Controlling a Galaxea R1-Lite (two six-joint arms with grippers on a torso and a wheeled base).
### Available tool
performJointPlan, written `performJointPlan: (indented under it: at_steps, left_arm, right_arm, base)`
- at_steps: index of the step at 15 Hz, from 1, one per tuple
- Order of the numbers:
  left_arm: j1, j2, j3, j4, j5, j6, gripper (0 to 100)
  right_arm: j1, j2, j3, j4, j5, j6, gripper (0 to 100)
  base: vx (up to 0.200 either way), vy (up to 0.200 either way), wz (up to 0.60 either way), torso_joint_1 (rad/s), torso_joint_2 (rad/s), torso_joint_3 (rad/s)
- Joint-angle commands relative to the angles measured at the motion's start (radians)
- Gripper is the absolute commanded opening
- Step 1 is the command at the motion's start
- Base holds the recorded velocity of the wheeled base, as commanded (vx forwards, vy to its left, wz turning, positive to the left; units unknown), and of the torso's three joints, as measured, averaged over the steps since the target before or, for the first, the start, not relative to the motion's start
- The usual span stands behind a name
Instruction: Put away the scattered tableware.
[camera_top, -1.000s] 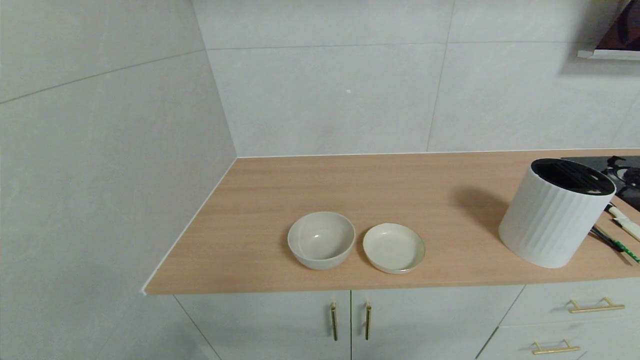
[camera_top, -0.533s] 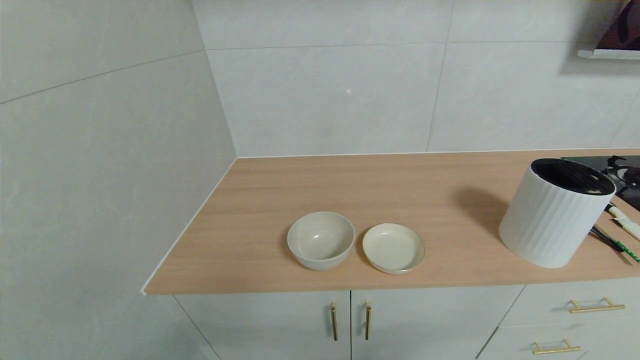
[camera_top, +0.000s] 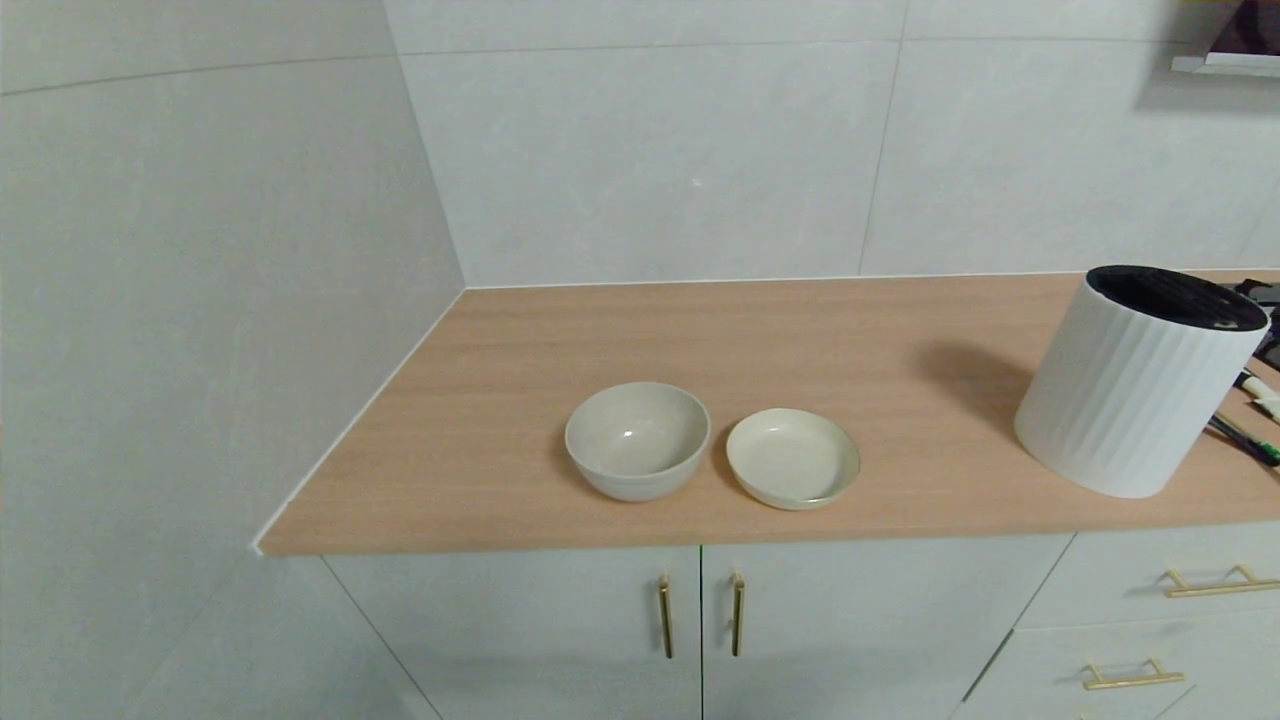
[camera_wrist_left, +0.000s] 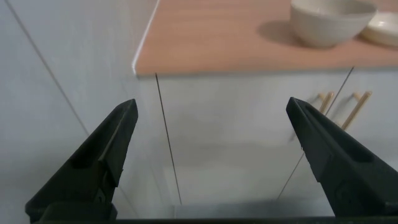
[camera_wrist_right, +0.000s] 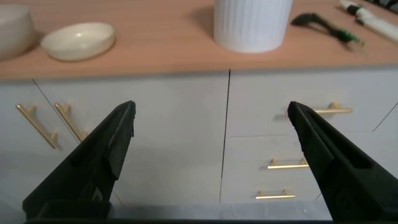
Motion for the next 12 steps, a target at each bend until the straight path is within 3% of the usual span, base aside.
performJointPlan:
  at_steps: [1,12]
  left_arm:
    - [0.000,0.000,0.000,0.000,0.000,0.000,100]
    - [0.000,0.000,0.000,0.000,0.000,0.000,100]
  right_arm:
    - [0.001,0.000,0.000,0.000,0.000,0.001,100]
    - [0.001,0.000,0.000,0.000,0.000,0.000,100]
  base:
    - [0.000,0.000,0.00,-0.237,0.52,0.290]
    - [0.000,0.000,0.00,-0.215,0.50,0.290]
